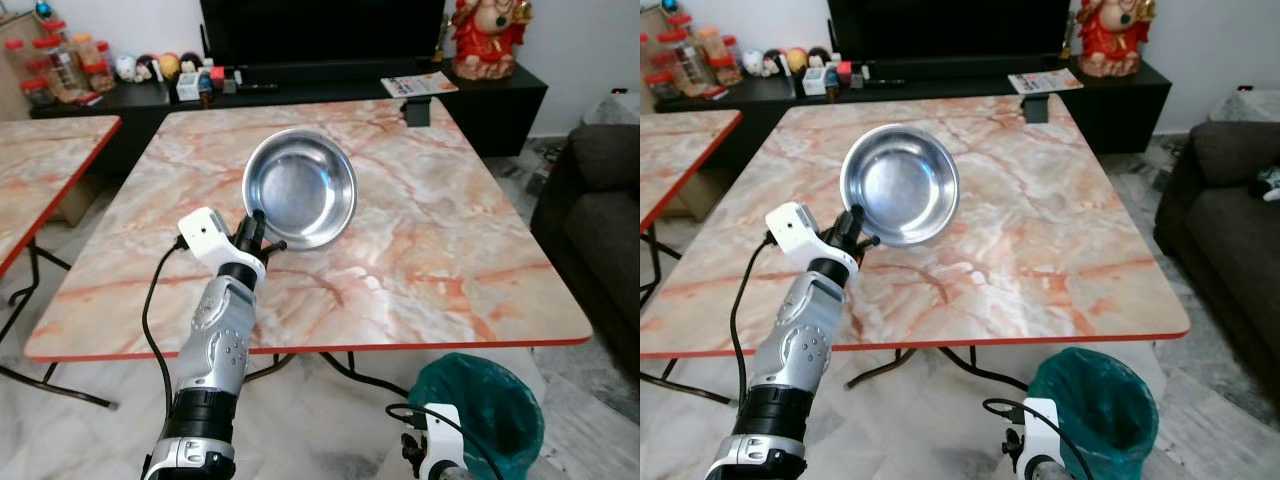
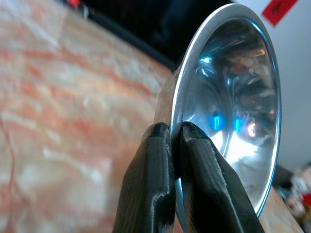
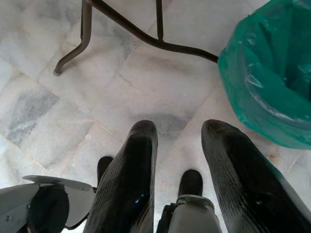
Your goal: Setting the table
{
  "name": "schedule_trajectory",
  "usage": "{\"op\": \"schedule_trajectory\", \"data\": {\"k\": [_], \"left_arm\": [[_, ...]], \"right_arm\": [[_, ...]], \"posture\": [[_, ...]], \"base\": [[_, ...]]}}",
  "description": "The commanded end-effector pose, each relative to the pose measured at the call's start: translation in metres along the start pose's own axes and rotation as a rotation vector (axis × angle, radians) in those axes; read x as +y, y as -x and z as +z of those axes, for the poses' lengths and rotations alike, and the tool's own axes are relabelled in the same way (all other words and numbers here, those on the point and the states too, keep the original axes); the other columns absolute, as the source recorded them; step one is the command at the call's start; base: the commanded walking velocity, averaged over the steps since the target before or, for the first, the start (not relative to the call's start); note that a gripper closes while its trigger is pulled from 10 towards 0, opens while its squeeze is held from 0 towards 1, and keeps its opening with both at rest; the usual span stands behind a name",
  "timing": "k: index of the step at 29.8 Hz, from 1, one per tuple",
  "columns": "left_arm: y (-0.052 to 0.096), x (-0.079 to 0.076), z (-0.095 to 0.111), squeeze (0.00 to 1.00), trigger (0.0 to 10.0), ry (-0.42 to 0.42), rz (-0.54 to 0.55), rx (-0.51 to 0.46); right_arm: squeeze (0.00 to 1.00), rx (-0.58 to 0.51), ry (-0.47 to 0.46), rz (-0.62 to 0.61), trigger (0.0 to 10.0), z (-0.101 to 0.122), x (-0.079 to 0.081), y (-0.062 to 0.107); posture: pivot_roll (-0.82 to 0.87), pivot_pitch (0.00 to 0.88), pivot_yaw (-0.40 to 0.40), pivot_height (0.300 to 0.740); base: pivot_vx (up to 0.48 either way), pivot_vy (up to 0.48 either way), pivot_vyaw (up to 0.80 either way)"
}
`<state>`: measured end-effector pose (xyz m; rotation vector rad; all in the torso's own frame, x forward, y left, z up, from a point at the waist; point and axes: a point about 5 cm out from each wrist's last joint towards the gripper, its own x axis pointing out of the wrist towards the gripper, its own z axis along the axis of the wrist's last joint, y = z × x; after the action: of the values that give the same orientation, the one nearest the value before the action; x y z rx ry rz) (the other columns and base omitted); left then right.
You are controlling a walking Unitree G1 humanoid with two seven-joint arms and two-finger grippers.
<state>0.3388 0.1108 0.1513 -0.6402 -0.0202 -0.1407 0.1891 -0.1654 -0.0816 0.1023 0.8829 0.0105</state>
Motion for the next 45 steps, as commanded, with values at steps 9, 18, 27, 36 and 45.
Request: {"op": "schedule_trajectory", "data": {"k": [9, 18, 27, 36, 45], "left_arm": [[0.005, -0.005, -0.031, 0.00, 10.0, 0.140, 0.022, 0.251], [0.003, -0.003, -0.027, 0.00, 10.0, 0.238, 0.151, 0.277], [0.009, 0.000, -0.023, 0.00, 10.0, 0.337, 0.270, 0.317], [0.015, -0.005, -0.029, 0.00, 10.0, 0.386, 0.283, 0.387], [0.025, -0.014, -0.031, 0.00, 10.0, 0.441, 0.279, 0.462]], "right_arm": [[0.00, 0.018, -0.005, -0.004, 10.0, -0.005, 0.001, 0.001], [0.00, 0.019, -0.013, -0.004, 10.0, -0.006, 0.002, 0.001], [0.00, 0.021, -0.016, -0.006, 10.0, -0.007, 0.002, 0.001], [0.00, 0.022, -0.015, -0.004, 10.0, -0.007, 0.003, 0.001], [0.00, 0.024, -0.019, -0.004, 10.0, -0.007, 0.003, 0.001]], "posture": [[0.07, 0.016, 0.061, 0.740], [0.07, 0.015, 0.069, 0.740], [0.08, 0.017, 0.070, 0.740], [0.08, 0.017, 0.071, 0.740], [0.08, 0.017, 0.076, 0.740]], "base": [[0.000, 0.000, 0.00], [0.000, 0.000, 0.00], [0.000, 0.000, 0.00], [0.000, 0.000, 0.00], [0.000, 0.000, 0.00]]}}
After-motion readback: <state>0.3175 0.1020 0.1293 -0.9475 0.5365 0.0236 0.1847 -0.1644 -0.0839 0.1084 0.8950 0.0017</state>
